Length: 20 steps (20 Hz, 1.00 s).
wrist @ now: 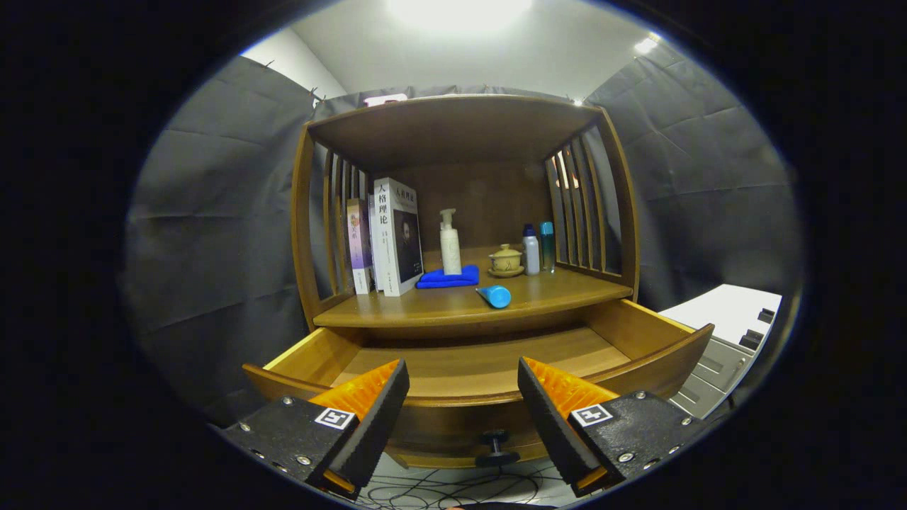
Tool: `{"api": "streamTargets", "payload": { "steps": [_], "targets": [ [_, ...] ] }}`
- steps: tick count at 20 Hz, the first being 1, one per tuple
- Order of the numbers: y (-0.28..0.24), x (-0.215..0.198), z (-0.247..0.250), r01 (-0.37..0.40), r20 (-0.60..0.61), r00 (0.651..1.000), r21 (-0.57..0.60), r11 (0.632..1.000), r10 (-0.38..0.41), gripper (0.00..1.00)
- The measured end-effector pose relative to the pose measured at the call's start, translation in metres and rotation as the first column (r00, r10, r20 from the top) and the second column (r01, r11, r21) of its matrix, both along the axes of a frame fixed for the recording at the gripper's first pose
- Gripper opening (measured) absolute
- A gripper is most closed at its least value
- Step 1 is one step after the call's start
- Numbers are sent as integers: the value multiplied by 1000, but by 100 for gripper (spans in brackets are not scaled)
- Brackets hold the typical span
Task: Pull open the drawer, take out the items inside it, and place them on the countertop above the cabinet.
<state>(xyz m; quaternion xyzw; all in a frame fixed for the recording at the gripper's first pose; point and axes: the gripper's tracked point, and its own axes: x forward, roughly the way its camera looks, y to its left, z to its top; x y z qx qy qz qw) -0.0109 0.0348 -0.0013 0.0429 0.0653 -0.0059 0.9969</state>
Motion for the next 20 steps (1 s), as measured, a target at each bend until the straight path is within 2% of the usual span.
{"api": "streamTargets", "payload": {
  "steps": [9,20],
  "targets": [
    [-3,-5,-9,6,-9,1000,4,1000,-6,95],
    [-19,-21,-59,17,-118,993,-19,1000,-20,95]
  ]
}}
